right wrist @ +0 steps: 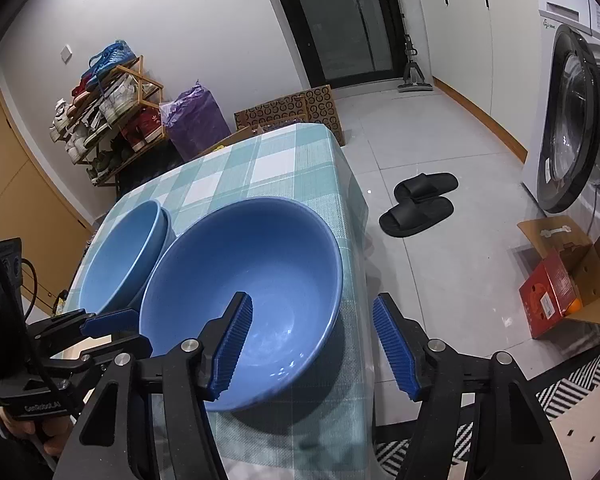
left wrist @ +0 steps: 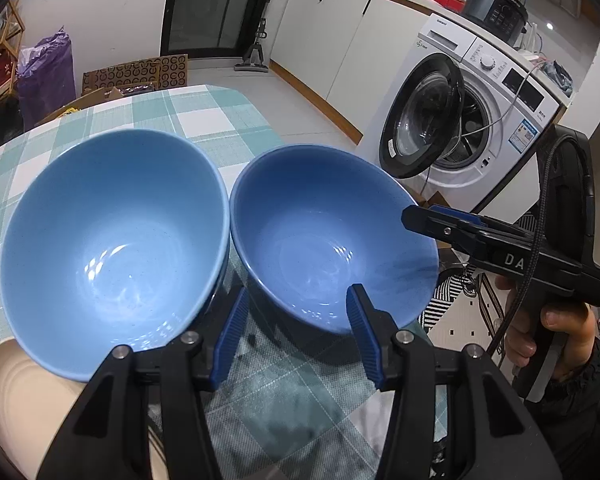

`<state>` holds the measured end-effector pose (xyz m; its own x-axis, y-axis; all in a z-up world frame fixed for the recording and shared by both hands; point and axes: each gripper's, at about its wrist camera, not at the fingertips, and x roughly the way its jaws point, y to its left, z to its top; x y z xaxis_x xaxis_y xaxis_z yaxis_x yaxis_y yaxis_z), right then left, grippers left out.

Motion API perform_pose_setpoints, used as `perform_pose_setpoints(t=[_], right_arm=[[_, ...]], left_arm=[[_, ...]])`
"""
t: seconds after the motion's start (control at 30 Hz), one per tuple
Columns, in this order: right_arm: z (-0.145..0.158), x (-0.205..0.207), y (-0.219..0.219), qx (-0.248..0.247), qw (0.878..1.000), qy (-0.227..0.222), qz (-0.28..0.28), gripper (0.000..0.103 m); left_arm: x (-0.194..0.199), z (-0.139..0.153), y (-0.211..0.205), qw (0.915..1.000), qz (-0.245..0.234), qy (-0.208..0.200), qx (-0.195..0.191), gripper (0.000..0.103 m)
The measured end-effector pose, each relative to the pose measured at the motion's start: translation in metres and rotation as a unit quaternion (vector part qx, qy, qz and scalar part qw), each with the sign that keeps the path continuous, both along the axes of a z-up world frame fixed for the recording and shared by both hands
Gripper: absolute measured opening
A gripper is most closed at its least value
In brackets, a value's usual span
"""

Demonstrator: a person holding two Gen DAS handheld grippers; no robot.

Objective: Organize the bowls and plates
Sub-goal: 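Close the left gripper on a blue bowl rim while the right gripper grips the large bowl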

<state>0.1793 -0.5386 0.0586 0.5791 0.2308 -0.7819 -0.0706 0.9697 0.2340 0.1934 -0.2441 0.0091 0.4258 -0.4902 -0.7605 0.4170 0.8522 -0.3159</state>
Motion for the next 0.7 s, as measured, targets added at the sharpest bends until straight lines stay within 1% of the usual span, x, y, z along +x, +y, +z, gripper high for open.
perform_pose_setpoints(t=[0.1, 0.2, 0.37, 0.53, 0.67, 0.7], right_arm=[[-0.003, 0.004, -0.001, 0.000, 1.000, 0.004, -0.002, 0.060], [-0.006, 0.008, -0.002, 0.002, 1.000, 0.006, -0.002, 0.059], [-0.009, 0.011, -0.002, 0.001, 1.000, 0.005, 0.001, 0.052], [-0.009, 0.012, -0.001, 0.002, 1.000, -0.001, 0.006, 0.042], [-0.010, 0.013, -0.001, -0.003, 1.000, -0.003, 0.004, 0.036], [-0.010, 0.013, -0.002, -0.004, 1.000, -0.003, 0.003, 0.033]], left_arm=[[0.001, 0.000, -0.003, 1.0000, -0.002, 0.000, 0.001, 0.050], [0.001, 0.001, -0.006, 1.0000, -0.004, 0.000, 0.001, 0.050], [0.003, 0.001, -0.008, 1.0000, -0.005, -0.001, 0.002, 0.050], [0.004, 0.001, -0.010, 1.0000, -0.004, -0.002, 0.007, 0.050], [0.003, 0.001, -0.012, 0.9999, -0.006, -0.004, 0.010, 0.050], [0.003, 0.001, -0.012, 0.9999, -0.007, -0.005, 0.011, 0.050]])
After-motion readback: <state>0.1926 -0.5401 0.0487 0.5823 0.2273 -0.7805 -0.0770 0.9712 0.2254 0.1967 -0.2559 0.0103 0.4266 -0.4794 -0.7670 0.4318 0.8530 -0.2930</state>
